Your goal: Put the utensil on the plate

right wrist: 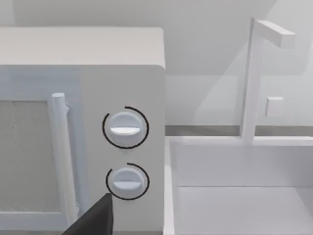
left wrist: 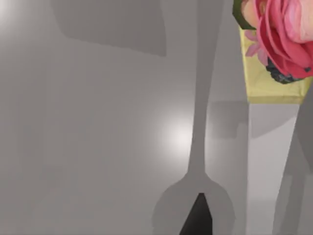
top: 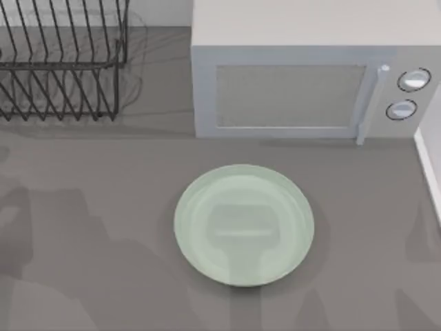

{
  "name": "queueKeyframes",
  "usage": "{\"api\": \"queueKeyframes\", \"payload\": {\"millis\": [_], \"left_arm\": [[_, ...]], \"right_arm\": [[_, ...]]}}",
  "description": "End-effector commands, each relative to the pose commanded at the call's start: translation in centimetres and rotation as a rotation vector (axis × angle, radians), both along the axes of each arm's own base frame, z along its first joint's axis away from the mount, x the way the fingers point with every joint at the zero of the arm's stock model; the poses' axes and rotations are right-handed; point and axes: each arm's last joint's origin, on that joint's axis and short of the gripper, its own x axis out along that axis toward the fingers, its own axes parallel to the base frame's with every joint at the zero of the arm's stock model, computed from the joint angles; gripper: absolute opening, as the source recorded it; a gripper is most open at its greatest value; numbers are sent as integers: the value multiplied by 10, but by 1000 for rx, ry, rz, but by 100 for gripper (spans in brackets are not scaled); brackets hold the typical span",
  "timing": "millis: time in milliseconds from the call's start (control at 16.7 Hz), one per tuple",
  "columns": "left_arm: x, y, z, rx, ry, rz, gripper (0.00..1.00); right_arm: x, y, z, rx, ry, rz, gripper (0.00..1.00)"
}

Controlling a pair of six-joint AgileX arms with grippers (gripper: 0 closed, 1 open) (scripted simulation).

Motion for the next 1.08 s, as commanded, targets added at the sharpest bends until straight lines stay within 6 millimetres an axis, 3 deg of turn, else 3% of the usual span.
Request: {"api": "queueKeyframes", "payload": {"millis": [180, 480, 660, 780, 900, 1080], "left_arm": [[-1, -1, 26, 12, -29, 2, 0], [-1, -1, 25, 11, -27, -1, 0], [16, -18, 25, 10, -28, -79, 0], [36, -47, 23, 6, -23, -193, 0], [57, -93, 18, -2, -6, -354, 0], [71, -197, 7, -14, 34, -672, 0]], "right_arm": [[0, 0, 0, 0, 0, 0, 100], [0, 0, 0, 0, 0, 0, 100], [0, 0, 0, 0, 0, 0, 100], [0, 0, 0, 0, 0, 0, 100], [0, 0, 0, 0, 0, 0, 100], [0, 0, 0, 0, 0, 0, 100]]}}
